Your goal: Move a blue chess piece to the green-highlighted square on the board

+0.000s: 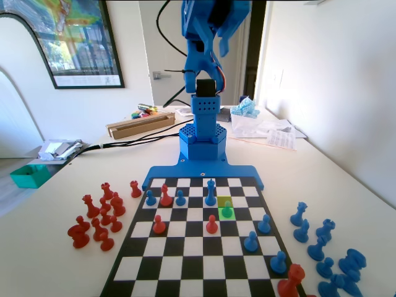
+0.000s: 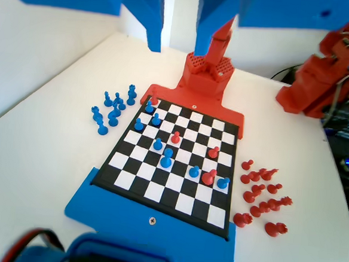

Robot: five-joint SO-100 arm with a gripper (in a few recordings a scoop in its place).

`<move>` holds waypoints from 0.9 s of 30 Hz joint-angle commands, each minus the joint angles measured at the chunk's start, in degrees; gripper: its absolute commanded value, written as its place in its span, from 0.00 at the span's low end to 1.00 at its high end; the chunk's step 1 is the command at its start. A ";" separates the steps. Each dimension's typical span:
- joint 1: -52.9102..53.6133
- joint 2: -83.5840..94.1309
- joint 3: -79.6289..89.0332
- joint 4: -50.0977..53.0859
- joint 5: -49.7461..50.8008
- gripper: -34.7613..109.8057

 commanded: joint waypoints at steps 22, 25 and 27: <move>5.45 26.10 20.21 -11.51 1.49 0.25; 5.89 27.33 20.30 -11.78 1.49 0.25; 5.98 27.33 20.30 -11.78 1.58 0.25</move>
